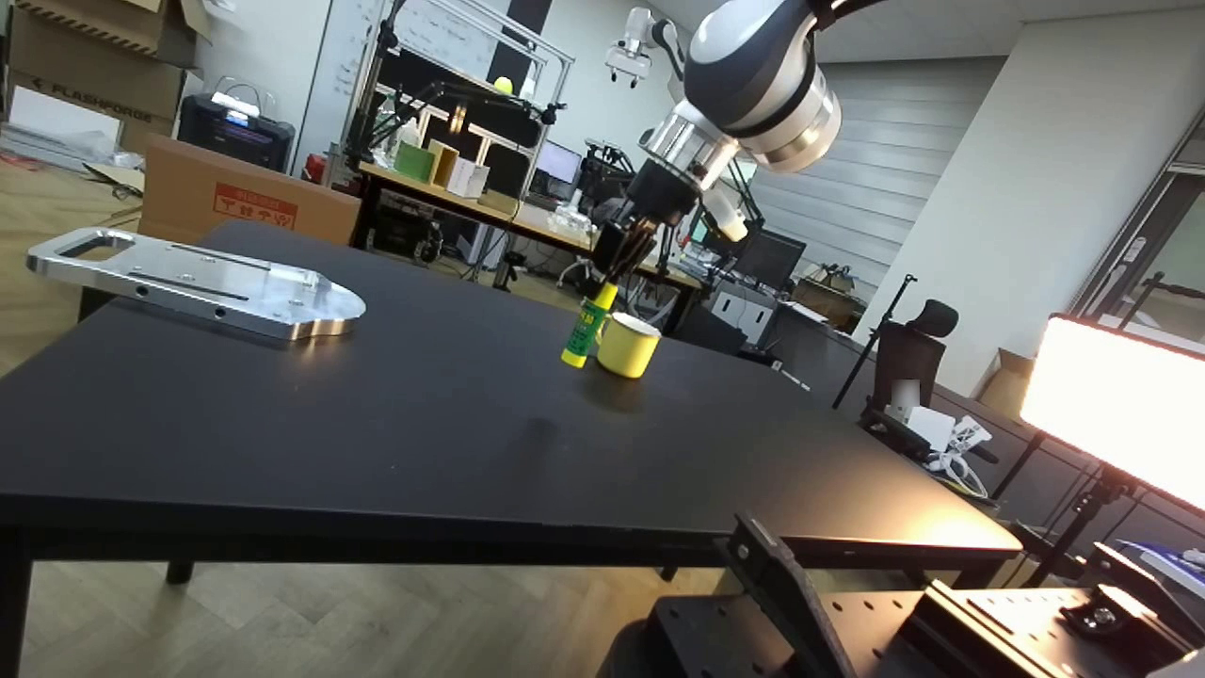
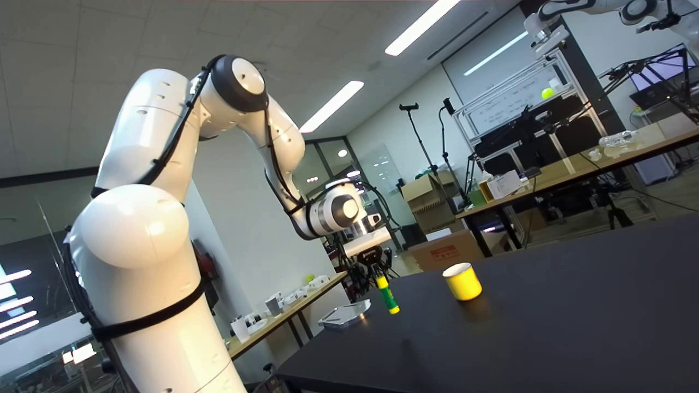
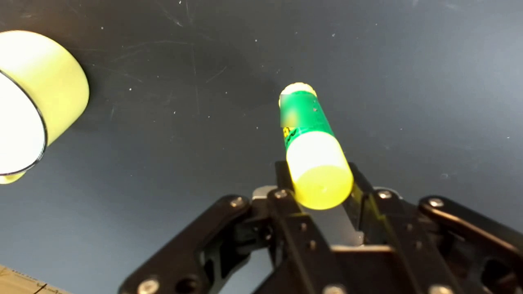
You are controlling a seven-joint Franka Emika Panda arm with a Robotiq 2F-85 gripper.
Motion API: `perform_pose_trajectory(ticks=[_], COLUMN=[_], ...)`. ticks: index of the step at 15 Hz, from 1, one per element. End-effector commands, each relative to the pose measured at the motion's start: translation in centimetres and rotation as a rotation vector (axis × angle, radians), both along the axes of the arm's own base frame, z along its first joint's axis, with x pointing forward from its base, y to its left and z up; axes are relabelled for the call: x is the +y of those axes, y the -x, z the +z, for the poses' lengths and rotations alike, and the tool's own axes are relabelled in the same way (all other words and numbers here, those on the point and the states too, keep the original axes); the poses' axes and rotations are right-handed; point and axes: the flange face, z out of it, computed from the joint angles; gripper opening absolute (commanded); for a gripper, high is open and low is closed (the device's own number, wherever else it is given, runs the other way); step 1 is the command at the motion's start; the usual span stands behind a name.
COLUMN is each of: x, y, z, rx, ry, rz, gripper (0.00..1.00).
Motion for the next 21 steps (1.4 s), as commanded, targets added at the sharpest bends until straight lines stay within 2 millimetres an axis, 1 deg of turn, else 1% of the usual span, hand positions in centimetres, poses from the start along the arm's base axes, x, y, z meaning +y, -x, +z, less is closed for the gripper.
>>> perform_pose_trajectory(ticks=[1,6,12,14,15,16,17,21], x=[-1.0,-1.9,-2.2,-2.2,-2.2,-2.2,-2.2,-2.6], y=[1.1,1.5,1.8,1.7,1.7,1.5,1.4,0.9], z=[-1.9,-4.0,-5.3,-5.1,-4.9,-4.5,-4.0,-1.4], rx=[-0.011,-0.017,-0.022,-0.023,-0.024,-0.021,-0.022,-0.025], ry=[0.012,0.030,0.037,0.038,0.037,0.042,0.046,0.044], rz=[0.007,0.020,0.036,0.036,0.037,0.040,0.041,0.035], gripper=[0.09,0.09,0.09,0.09,0.59,0.61,0.66,0.94])
